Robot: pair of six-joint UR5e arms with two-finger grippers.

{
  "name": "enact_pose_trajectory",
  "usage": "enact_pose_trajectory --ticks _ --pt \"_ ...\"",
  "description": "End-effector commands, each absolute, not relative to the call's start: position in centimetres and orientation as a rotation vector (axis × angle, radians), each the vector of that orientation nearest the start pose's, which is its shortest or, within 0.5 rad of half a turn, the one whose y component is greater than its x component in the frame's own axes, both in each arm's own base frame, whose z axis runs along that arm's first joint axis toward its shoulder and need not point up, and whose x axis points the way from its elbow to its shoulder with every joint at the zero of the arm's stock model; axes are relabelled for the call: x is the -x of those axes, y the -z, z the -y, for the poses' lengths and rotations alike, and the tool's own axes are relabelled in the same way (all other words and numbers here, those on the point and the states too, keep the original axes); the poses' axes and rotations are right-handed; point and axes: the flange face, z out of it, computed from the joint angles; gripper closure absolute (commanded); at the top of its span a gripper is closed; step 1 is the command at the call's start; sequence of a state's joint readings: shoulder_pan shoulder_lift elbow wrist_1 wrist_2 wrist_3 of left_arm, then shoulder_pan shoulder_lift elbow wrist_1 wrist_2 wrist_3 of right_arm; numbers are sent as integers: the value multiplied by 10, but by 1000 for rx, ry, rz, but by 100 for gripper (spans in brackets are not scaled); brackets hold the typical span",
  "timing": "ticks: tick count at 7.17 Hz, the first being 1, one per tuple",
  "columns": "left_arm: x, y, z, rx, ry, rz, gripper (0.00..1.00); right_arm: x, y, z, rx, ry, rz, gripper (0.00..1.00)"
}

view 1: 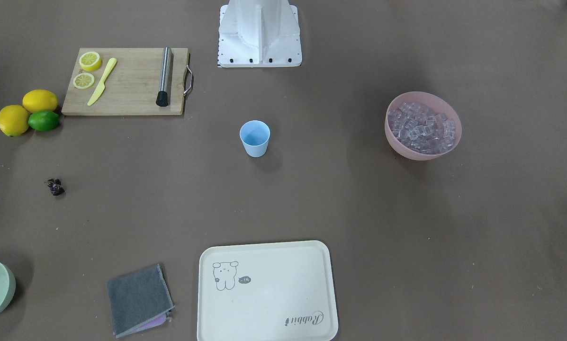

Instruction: Put ice and cherries in cup

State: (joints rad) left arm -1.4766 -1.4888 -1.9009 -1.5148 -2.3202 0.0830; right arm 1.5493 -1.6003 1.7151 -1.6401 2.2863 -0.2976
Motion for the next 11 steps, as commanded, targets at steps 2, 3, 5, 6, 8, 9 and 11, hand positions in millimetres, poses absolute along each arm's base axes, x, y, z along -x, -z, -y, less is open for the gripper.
enact_pose_trajectory --ticks 2,3,5,6,8,9,11 --pt "19 -542 461 -190 -253 -743 2 -56 -618 464 -132 314 751 0" --pt "18 -540 462 -190 -252 -748 2 -55 -619 457 -130 312 767 0" --pt "16 -539 463 -189 -254 -754 2 -54 -612 450 -142 316 778 0" --pt "16 -537 463 -191 -254 -755 2 -53 -611 447 -143 315 784 0" --pt "15 -528 461 -232 -271 -752 2 -58 -617 433 -135 307 783 0" --pt "16 -527 459 -237 -273 -748 2 -57 -615 422 -133 295 817 0" --pt "6 -506 464 -312 -325 -755 3 -60 -616 410 -138 259 911 0"
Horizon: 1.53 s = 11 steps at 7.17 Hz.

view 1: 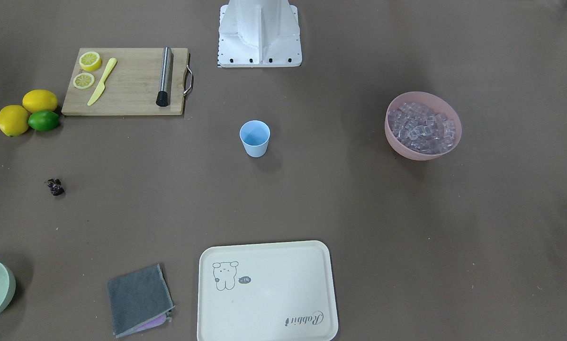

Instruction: Put ice and cherries in cup

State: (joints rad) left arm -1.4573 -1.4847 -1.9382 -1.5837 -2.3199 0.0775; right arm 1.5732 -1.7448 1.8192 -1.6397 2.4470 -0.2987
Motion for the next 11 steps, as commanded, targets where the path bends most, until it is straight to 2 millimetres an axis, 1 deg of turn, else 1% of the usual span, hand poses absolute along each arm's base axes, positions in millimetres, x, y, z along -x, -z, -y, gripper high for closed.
enact_pose_trajectory --ticks 1,2,3,4,5,6,7,8,9,10,11 --pt "-36 -490 471 -299 -382 -778 3 -60 -620 406 -130 255 913 0" --pt "-73 -456 471 -271 -305 -817 3 -60 -619 406 -133 258 911 0" --pt "-95 -431 460 -271 -267 -848 2 -61 -620 406 -131 257 909 0" --pt "-109 -420 453 -267 -282 -862 2 -61 -621 406 -129 257 908 0" --pt "-135 -408 443 -250 -308 -876 2 -60 -619 406 -133 258 911 0" --pt "-158 -389 440 -266 -238 -832 2 -59 -622 409 -127 262 910 0" --pt "-206 -390 430 -265 -276 -774 2 -55 -620 410 -127 272 912 0" --pt "-219 -377 431 -266 -261 -790 2 -55 -621 410 -126 272 910 0" --pt "-239 -384 422 -230 -271 -788 3 -55 -623 410 -122 270 908 0" --pt "-253 -381 415 -218 -286 -798 3 -54 -622 411 -122 272 908 0" --pt "-269 -383 405 -188 -295 -802 9 -53 -624 411 -116 273 910 1"
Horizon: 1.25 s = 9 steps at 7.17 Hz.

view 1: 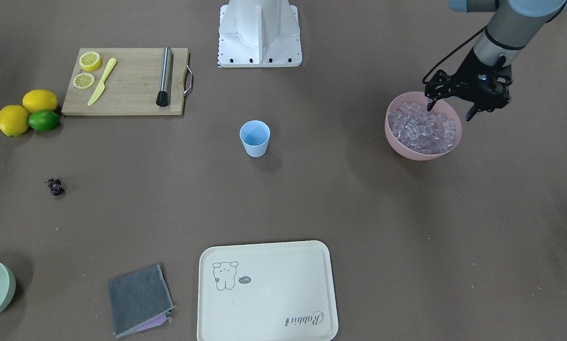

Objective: Put ice and cherries in cup
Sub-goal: 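Move the left gripper over the pink bowl of ice cubes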

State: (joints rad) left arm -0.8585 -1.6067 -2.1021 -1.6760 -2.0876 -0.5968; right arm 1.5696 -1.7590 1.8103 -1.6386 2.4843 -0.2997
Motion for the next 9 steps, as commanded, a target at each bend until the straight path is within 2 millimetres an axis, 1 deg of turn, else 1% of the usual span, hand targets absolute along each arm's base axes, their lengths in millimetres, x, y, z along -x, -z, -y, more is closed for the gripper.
enact_pose_trajectory --ticks 1,2,3,4,5,6,7,9 --pt "-279 -383 397 -174 -301 -810 11 -53 -623 411 -117 272 910 1" --pt "-290 -392 390 -194 -326 -795 15 -53 -623 411 -118 274 910 1" --pt "-309 -399 384 -247 -365 -798 16 -53 -623 412 -120 276 910 1" --pt "-317 -406 383 -275 -392 -817 16 -53 -623 411 -118 275 910 1" --pt "-310 -419 379 -305 -458 -806 17 -53 -623 412 -119 275 910 1" --pt "-300 -433 376 -341 -485 -792 18 -53 -623 411 -118 275 910 1" --pt "-303 -439 378 -341 -485 -791 19 -52 -622 411 -121 275 911 1" --pt "-307 -437 378 -342 -481 -798 24 -52 -621 412 -122 276 912 1"
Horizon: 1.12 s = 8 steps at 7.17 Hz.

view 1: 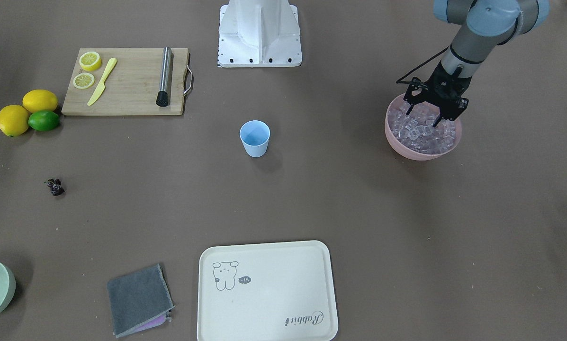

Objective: Put ice and cherries in cup
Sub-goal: 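Lower the left gripper into the bowl and grasp an ice cube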

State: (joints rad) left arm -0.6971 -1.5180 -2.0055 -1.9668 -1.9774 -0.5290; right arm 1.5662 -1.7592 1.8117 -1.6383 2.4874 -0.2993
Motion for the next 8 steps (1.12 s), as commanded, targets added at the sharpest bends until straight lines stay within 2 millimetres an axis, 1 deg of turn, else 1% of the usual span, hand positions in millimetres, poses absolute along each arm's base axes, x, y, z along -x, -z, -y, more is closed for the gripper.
enact_pose_trajectory --ticks 1,2,5,6,8 --pt "-308 -436 379 -343 -482 -799 25 -52 -622 411 -121 275 913 1" --pt "-314 -434 384 -346 -484 -802 27 -52 -622 411 -121 275 911 1" --pt "-319 -436 382 -342 -491 -800 27 -52 -622 412 -120 274 913 1" --pt "-318 -436 383 -357 -483 -786 29 -52 -621 412 -122 276 912 1" --pt "-322 -436 380 -360 -485 -779 37 -52 -622 412 -121 275 913 1"
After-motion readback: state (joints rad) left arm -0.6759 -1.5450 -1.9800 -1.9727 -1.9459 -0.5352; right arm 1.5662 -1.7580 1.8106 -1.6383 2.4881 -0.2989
